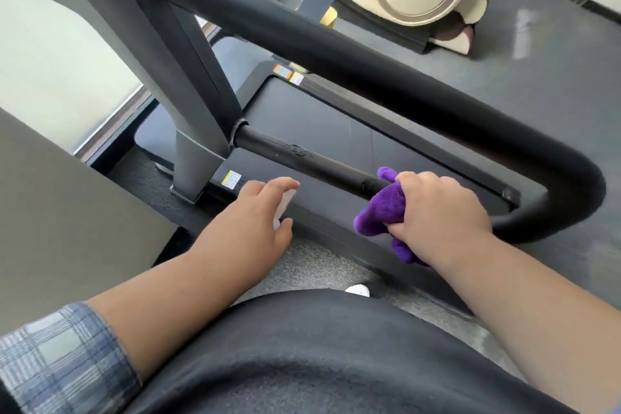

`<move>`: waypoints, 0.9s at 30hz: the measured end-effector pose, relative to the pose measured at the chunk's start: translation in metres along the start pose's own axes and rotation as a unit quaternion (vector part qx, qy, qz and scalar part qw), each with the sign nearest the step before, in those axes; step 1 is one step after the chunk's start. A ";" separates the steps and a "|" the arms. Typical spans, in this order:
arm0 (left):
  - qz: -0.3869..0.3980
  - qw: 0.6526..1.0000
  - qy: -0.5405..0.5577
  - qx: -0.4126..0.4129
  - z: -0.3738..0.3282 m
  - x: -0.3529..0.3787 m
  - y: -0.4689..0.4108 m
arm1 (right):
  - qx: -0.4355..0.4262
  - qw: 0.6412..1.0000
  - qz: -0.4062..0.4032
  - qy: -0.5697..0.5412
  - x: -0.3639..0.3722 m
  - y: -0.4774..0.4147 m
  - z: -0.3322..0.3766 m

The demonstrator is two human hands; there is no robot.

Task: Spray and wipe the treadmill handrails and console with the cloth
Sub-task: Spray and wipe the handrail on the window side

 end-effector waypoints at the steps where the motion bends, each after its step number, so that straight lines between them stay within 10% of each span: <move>1: -0.003 1.000 0.003 -0.007 0.003 -0.002 0.002 | -0.008 1.000 0.001 0.014 0.000 -0.004 0.006; 27: -0.080 0.986 0.059 -0.136 0.048 -0.016 0.031 | -0.116 0.981 -0.043 -0.151 -0.013 -0.131 0.214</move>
Point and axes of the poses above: each hand's wrist, its own y-axis away from the middle knuckle, its own x-axis out of the palm, z = x × y, the point moved 3 cm from there along -y, towards the middle knuckle, and after that the axes turned 9 degrees about -z, right-handed, at the moved point
